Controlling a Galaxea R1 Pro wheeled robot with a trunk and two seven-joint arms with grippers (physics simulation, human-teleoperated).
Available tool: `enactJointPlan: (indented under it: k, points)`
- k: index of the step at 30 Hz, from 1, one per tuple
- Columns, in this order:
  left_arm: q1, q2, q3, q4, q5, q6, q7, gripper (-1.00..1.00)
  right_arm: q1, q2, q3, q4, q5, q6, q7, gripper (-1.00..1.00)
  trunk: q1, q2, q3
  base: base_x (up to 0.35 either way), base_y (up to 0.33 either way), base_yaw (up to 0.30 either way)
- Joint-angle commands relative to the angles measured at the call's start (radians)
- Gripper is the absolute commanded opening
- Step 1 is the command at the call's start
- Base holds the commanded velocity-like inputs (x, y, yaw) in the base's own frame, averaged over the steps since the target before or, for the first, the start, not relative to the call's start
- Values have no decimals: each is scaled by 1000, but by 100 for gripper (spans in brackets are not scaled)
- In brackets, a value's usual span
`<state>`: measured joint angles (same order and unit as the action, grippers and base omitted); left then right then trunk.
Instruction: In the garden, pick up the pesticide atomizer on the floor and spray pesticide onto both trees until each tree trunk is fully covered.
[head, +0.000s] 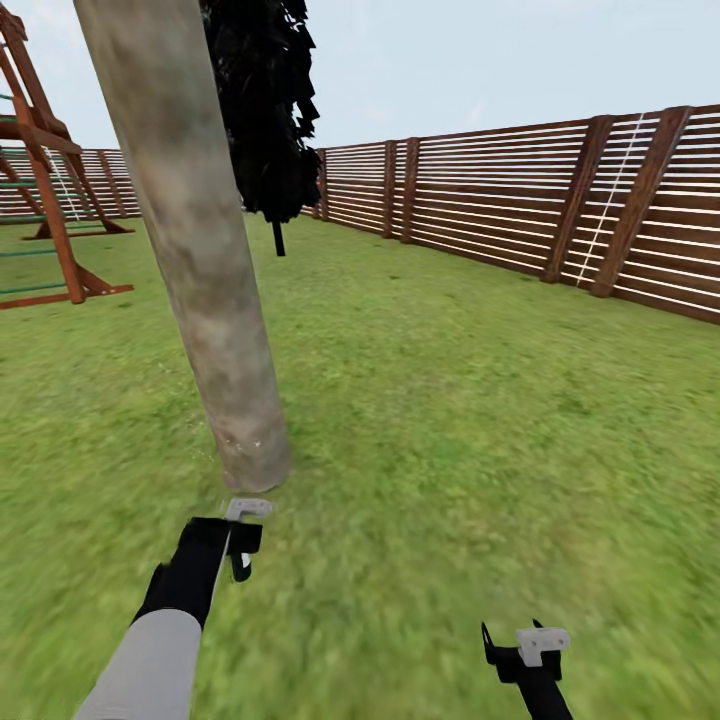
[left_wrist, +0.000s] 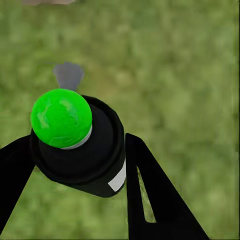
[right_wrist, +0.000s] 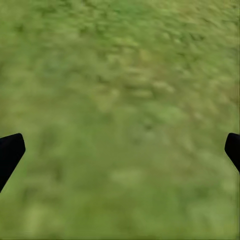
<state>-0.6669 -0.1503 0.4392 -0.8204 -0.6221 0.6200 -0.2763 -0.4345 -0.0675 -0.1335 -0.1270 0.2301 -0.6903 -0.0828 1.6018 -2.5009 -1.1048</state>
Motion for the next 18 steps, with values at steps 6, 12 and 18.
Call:
enactJointPlan:
  k: [6,12,18]
  points:
    - [-53,-12,-10,33,-7,20,7,-100,0,0,0,1,0,0,0,100,0,0,0,0,-3,1]
    - [-54,97,-5,24,-14,22,7,-100,0,0,0,1,0,0,0,100,0,0,0,0,0,0]
    - [-46,29,-17,18,-15,23,8,-100,0,0,0,1,0,0,0,100,0,0,0,40,0,0]
